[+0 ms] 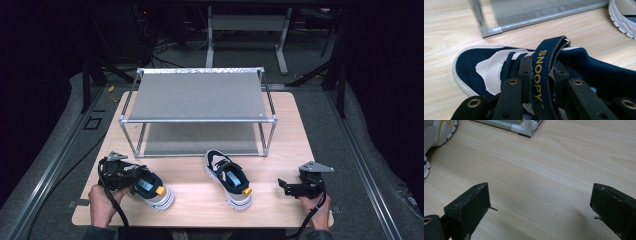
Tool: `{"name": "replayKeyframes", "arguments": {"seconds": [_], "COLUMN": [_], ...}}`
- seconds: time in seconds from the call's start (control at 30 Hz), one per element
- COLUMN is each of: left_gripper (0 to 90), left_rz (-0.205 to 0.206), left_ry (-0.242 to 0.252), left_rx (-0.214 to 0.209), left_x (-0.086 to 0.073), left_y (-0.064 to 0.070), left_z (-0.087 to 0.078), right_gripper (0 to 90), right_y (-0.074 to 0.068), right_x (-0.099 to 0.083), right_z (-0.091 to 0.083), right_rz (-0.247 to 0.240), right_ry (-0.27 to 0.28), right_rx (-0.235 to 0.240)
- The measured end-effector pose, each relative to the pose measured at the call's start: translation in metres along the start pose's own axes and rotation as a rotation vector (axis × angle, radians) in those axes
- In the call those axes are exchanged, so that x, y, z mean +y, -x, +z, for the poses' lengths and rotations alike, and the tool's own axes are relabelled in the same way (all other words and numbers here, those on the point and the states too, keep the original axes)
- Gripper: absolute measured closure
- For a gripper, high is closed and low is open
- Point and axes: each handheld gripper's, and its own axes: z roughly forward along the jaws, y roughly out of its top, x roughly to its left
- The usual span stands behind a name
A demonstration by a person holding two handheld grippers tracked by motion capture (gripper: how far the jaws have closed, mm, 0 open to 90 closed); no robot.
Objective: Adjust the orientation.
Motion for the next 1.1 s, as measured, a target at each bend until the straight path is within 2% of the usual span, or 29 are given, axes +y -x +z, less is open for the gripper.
{"name": "replayKeyframes", "arguments": {"seconds": [0.17, 0.37, 0.53, 0.8, 0.97, 1.1], "left_gripper": [75.1, 75.1, 75.2, 75.3, 75.3, 75.3], "left_rz": [0.036, 0.113, 0.176, 0.263, 0.288, 0.328], "left_ry": [0.035, 0.056, 0.061, 0.056, 0.04, 0.021], "left_rx": [-0.035, -0.109, -0.138, -0.203, -0.246, -0.271], "left_x": [0.003, 0.011, 0.021, 0.03, 0.037, 0.043], "left_y": [0.005, 0.014, 0.026, 0.04, 0.045, 0.053], "left_z": [-0.013, -0.025, -0.027, -0.018, -0.006, 0.005], "right_gripper": [2.3, 2.3, 2.3, 2.4, 2.4, 2.5], "right_y": [0.0, 0.0, 0.0, 0.0, 0.0, 0.0], "right_x": [0.0, 0.0, 0.0, 0.0, 0.0, 0.0], "right_z": [0.0, 0.001, 0.0, 0.0, 0.0, 0.0], "right_rz": [0.001, 0.007, 0.006, 0.0, 0.0, -0.002], "right_ry": [0.001, 0.006, 0.003, 0.0, -0.001, -0.001], "right_rx": [-0.001, 0.002, 0.002, -0.005, -0.004, -0.003]}}
